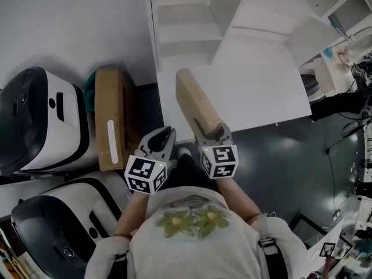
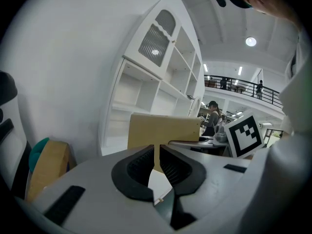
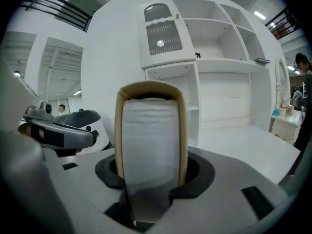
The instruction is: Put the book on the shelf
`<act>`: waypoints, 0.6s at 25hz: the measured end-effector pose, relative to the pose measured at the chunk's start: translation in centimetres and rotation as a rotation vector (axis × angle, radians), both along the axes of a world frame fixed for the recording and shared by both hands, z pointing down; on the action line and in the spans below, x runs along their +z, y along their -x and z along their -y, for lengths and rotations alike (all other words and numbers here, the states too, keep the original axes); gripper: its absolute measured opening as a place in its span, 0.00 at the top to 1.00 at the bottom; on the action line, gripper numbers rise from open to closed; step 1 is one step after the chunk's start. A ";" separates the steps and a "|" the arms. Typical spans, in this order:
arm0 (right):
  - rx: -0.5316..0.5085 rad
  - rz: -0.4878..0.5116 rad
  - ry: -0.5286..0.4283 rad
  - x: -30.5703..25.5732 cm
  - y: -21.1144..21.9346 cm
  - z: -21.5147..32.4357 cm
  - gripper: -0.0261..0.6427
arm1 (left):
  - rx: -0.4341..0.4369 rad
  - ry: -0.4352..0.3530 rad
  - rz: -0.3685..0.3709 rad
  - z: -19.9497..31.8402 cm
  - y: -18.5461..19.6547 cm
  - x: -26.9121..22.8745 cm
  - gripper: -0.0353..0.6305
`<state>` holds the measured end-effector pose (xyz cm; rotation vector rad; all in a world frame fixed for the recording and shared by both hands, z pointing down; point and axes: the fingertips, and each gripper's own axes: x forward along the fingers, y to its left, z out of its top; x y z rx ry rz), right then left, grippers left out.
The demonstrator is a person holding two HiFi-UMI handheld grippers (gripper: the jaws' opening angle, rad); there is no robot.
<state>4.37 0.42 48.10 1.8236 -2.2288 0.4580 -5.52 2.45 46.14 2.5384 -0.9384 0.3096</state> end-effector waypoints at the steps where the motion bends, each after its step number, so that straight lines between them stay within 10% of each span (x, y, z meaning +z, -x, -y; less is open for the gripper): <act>1: -0.002 0.001 0.005 0.2 0.0 0.7 0.62 | -0.001 0.004 0.002 0.5 -0.1 0.1 0.86; 15: -0.061 0.000 0.059 2.8 -0.9 10.6 0.62 | -0.087 0.005 0.029 8.7 -0.7 -0.4 0.86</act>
